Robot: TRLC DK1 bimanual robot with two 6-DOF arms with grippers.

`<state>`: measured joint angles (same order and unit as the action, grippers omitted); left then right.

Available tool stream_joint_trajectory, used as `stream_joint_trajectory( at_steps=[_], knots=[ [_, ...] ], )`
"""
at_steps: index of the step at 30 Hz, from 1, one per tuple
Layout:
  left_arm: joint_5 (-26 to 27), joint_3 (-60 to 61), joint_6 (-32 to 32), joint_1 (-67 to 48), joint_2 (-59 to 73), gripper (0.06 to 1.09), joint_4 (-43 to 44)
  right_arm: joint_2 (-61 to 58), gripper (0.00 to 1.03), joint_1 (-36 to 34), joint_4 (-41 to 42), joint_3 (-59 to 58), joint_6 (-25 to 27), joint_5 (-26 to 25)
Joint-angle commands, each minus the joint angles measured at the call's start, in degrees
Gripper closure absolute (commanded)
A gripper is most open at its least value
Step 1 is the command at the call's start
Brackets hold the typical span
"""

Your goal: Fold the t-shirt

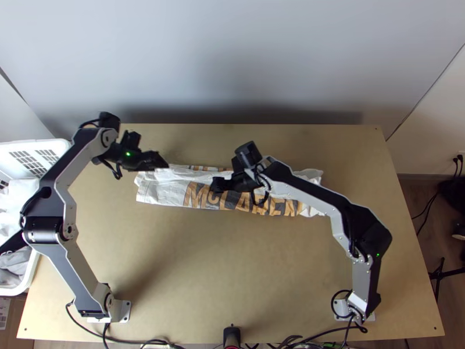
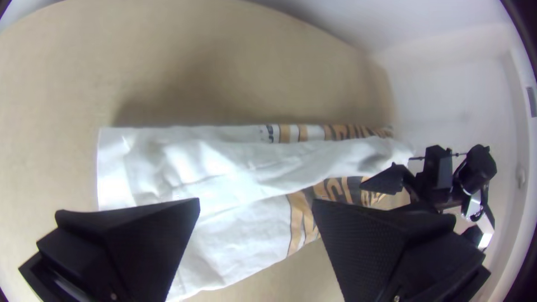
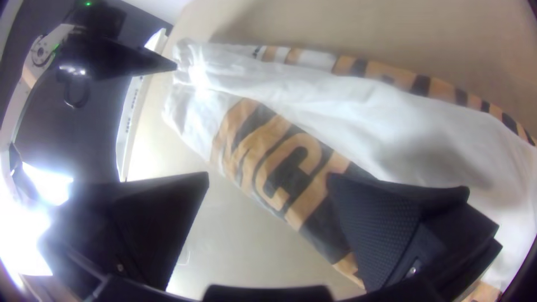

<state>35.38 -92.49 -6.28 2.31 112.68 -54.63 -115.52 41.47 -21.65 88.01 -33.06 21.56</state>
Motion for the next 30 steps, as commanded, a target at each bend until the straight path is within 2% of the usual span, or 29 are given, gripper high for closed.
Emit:
stream_joint_trajectory(
  at_steps=[1, 3, 7, 15, 17, 21, 30],
  knots=[
    [-6.37, 0.03, -3.21, -1.78, 1.40, 0.10, -8.39, -1.72, 0.06, 0.89, 0.12, 2.96, -0.69, -0.12],
    [-8.74, 1.52, -3.65, -2.13, 0.34, 0.10, -8.83, -1.72, 0.06, 0.71, 0.12, 2.78, -0.69, -0.03],
    [-20.26, 5.04, -4.97, -3.89, 0.96, 0.10, -5.31, -2.07, 0.06, 0.54, 0.03, 2.61, -0.78, -0.03],
    [-24.48, 3.28, -4.70, -4.85, 5.62, 0.10, -1.18, -1.46, 0.06, 0.19, -0.32, 3.05, -0.87, -0.03],
    [-24.39, 2.75, -4.18, -4.85, 5.35, 0.10, 0.67, -1.28, 0.06, -0.16, -0.41, 2.70, -0.87, -0.03],
    [-18.32, 1.96, -3.30, -4.59, 2.45, 0.10, 3.92, -1.11, 0.06, -0.43, -0.41, 1.99, -0.87, -0.03],
    [-12.88, -0.85, -1.71, -4.50, 0.52, 0.10, 3.39, -2.34, 0.06, 0.54, -0.32, 2.08, -0.52, -0.12]
  ],
)
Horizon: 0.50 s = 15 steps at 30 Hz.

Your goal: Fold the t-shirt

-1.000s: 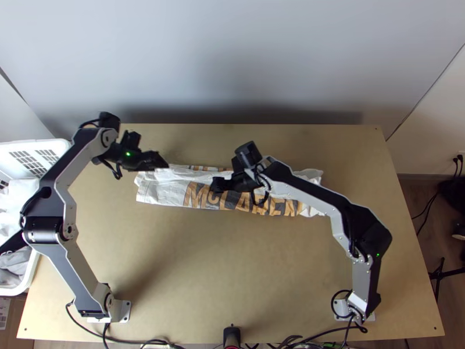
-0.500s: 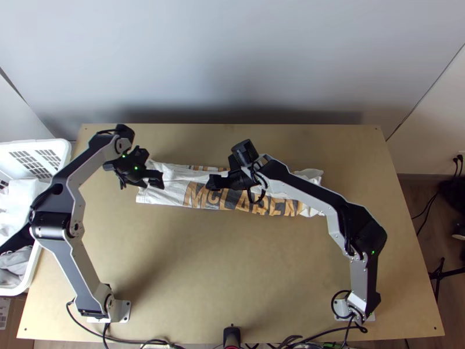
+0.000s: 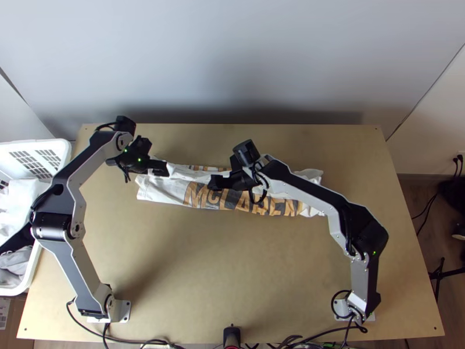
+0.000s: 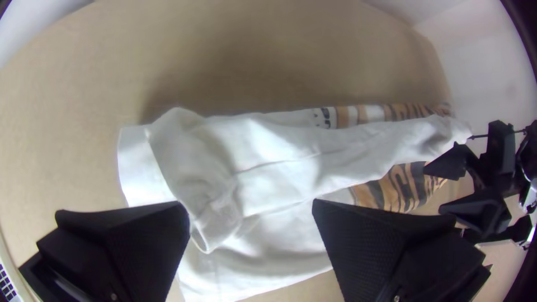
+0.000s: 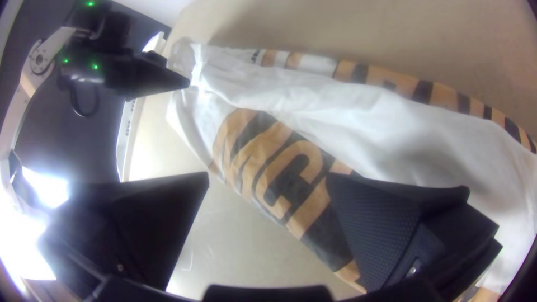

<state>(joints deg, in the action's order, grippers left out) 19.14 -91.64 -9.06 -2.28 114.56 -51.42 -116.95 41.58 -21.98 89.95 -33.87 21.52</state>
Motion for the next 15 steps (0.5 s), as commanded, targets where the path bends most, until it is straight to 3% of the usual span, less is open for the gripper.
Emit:
stream_joint_trajectory(
  at_steps=[1, 4, 6, 12, 15],
  knots=[
    [5.30, -2.06, 1.41, 0.61, -1.98, 0.10, 0.18, -1.09, 0.06, 0.43, 0.00, 0.14, 0.38, -0.07],
    [13.56, -4.43, 5.63, 3.69, -2.68, 0.10, 0.97, -1.53, 0.06, 0.60, 0.00, 0.05, 0.56, -0.07],
    [16.28, -5.57, 9.15, 5.54, -2.68, 0.10, 3.61, -1.53, 0.06, 0.69, 0.00, -0.22, 0.56, -0.07],
    [14.61, -7.51, 15.65, 7.38, -0.04, 0.10, 7.03, -0.92, 0.06, 1.04, 0.36, -0.30, 0.47, -0.34],
    [14.70, -7.59, 11.43, 5.71, -0.22, 0.10, 2.20, -0.83, 0.06, 1.04, 0.36, -0.13, -0.15, -0.34]
  ],
)
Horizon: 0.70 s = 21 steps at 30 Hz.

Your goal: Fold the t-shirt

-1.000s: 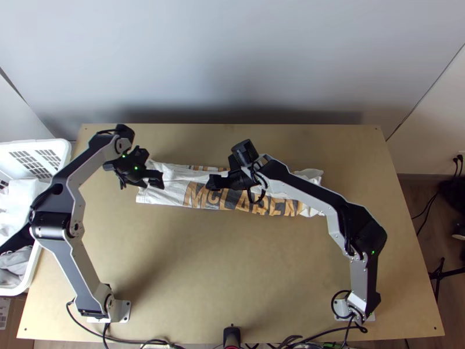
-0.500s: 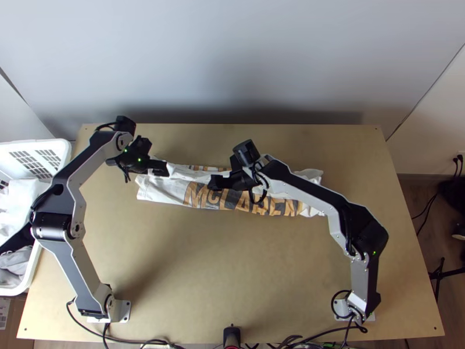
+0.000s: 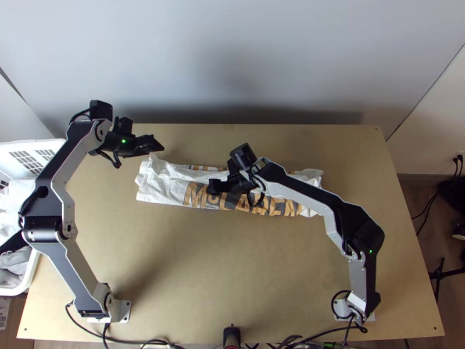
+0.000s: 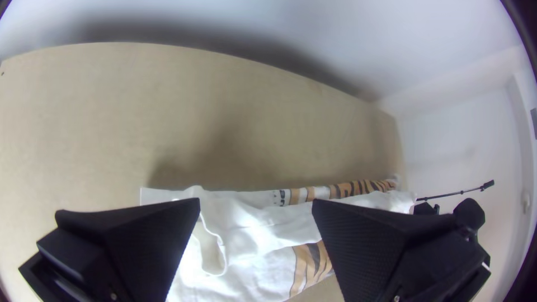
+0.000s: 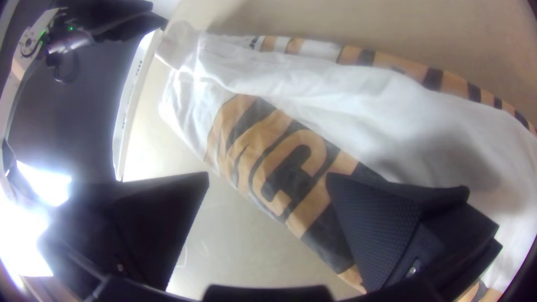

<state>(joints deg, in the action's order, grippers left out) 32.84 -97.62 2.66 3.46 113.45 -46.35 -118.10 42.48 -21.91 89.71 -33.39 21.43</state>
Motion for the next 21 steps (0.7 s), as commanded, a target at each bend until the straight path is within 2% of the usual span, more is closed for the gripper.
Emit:
stream_joint_trajectory(
  at_steps=[1, 2, 4, 5, 9, 15, 21],
  knots=[
    [1.09, -1.34, -2.92, -0.83, 0.72, 0.10, -4.98, 0.33, 0.06, 0.15, 0.29, 0.11, -1.07, -0.25],
    [0.73, -0.64, -4.85, -1.71, 0.46, 0.10, -6.21, 0.42, 0.06, 0.24, 0.29, 0.11, -1.24, -0.25],
    [-5.33, 1.30, -6.87, -2.59, 0.46, 0.10, -6.30, 0.95, 0.06, 0.15, 0.38, 0.46, -1.24, -0.60],
    [-6.74, 2.00, -8.37, -2.50, 0.46, 0.10, -7.00, 1.65, 0.06, -0.12, 0.38, 0.55, -0.89, -1.13],
    [-6.82, 3.05, -12.68, 1.28, 0.90, 0.10, -12.10, 6.31, 0.06, -2.23, 0.38, -0.15, 1.22, -5.26],
    [-10.78, 9.47, -17.25, 7.70, -0.95, 0.10, -11.92, 10.79, 0.05, -5.56, 0.29, -5.07, 2.27, -5.43],
    [-10.69, 14.39, -20.15, 12.62, -4.99, 0.10, -10.87, 14.66, 0.06, -7.32, 0.29, -9.56, 3.06, -5.87]
  ],
)
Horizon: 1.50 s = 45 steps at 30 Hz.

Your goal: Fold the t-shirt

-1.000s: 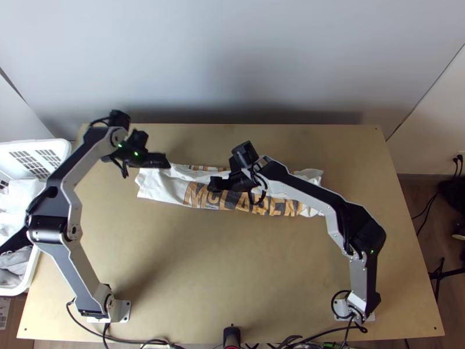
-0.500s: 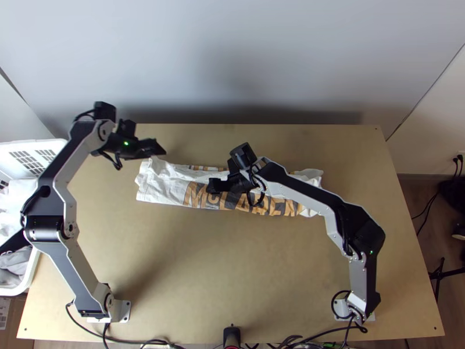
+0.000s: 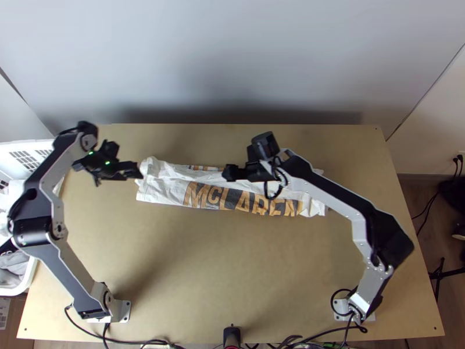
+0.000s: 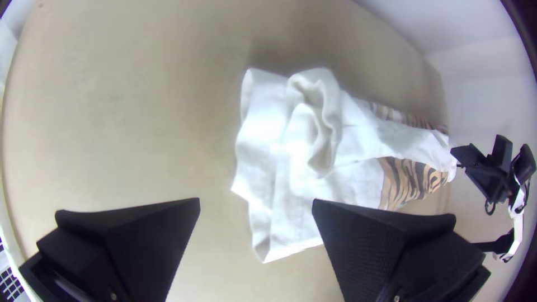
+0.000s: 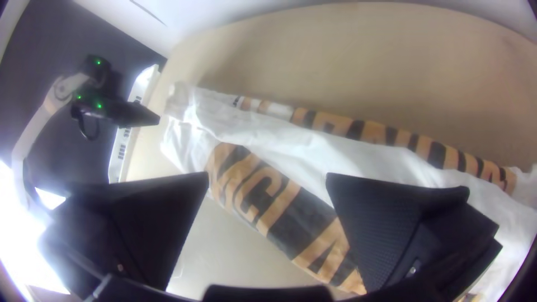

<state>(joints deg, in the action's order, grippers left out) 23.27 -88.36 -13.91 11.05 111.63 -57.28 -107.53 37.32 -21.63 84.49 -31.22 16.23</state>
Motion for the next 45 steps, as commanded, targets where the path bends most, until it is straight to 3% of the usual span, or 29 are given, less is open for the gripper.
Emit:
stream_joint_trajectory(
  at_steps=[1, 4, 15, 21, 27, 45],
  knots=[
    [-1.12, 5.74, -3.93, 5.56, -3.70, 0.10, 0.15, 4.08, 0.06, -2.16, 0.01, -4.77, 0.90, -0.67],
    [-0.15, 6.88, -4.72, 6.79, -4.14, 0.10, 0.06, 3.37, 0.06, -1.55, 0.09, -5.21, 1.25, -0.58],
    [17.16, 7.15, -3.75, 8.11, -2.12, 0.10, 0.59, -5.24, 0.06, 4.34, 0.09, 4.11, -0.68, 0.29],
    [22.35, 7.15, -2.88, 7.23, -0.54, 0.10, 3.49, -12.62, 0.06, 6.71, 0.09, 9.99, -2.00, 1.70],
    [22.61, 7.23, -2.35, 7.14, 1.13, 0.10, 6.48, -17.81, 0.06, 6.71, 0.01, 15.00, -4.11, 3.11],
    [22.08, 5.39, -3.23, 4.68, 7.19, 0.10, 10.78, -21.32, 0.06, 6.45, -0.17, 17.55, -4.20, 3.20]
  ],
)
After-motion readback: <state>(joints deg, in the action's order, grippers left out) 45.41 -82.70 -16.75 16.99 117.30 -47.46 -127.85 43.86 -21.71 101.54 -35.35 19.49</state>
